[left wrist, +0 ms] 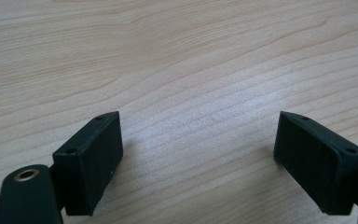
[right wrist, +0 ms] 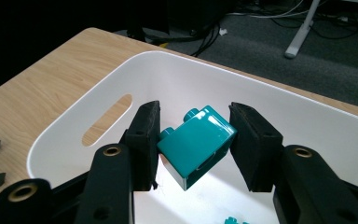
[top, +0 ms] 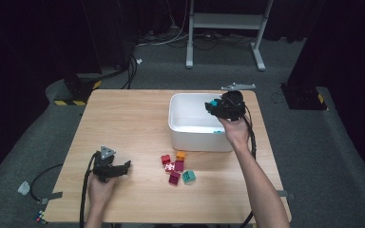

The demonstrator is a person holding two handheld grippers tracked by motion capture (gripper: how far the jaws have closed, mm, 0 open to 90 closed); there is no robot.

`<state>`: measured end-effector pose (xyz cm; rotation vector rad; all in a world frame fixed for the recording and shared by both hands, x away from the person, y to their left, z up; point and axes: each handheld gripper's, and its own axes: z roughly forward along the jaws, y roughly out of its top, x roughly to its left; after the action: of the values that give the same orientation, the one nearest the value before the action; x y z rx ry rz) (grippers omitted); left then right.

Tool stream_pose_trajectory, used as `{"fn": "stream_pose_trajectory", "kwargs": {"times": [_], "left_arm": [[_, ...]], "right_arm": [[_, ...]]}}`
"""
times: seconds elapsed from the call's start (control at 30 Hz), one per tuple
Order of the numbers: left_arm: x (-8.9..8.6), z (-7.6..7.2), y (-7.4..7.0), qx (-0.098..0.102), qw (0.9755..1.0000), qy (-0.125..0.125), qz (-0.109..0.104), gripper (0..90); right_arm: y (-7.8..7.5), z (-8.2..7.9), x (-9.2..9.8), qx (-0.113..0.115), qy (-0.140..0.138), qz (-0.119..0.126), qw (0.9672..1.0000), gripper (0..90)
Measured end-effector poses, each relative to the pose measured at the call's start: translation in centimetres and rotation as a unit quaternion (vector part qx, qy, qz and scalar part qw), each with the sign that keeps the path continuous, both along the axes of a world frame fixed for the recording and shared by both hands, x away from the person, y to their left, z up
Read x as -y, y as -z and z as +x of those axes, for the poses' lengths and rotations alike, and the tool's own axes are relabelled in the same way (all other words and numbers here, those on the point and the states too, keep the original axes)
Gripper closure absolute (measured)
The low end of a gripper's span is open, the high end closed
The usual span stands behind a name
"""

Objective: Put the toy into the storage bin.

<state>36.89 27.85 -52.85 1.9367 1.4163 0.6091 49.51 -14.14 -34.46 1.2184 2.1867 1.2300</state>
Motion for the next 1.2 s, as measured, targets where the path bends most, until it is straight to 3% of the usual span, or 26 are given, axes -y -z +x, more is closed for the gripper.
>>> {"fn": "stream_pose_trajectory", "kwargs": {"times": [0.4,0.83,1.2], "left_arm": [[0.0,0.0,0.0,-0.001,1.0000,0.001,0.001,15.6],[0.0,0.0,0.0,0.000,1.0000,0.001,0.002,15.6],[0.0,0.0,0.0,-0.001,1.0000,0.001,0.001,15.6]], "right_arm": [[1.2,1.2,-0.2,-0.016,0.013,-0.008,0.9997,54.7],[1.6,1.5,-0.9,-0.019,0.009,-0.020,0.9996,54.1],[1.9,1.5,-0.9,-0.018,0.004,-0.024,0.9995,41.3]]}}
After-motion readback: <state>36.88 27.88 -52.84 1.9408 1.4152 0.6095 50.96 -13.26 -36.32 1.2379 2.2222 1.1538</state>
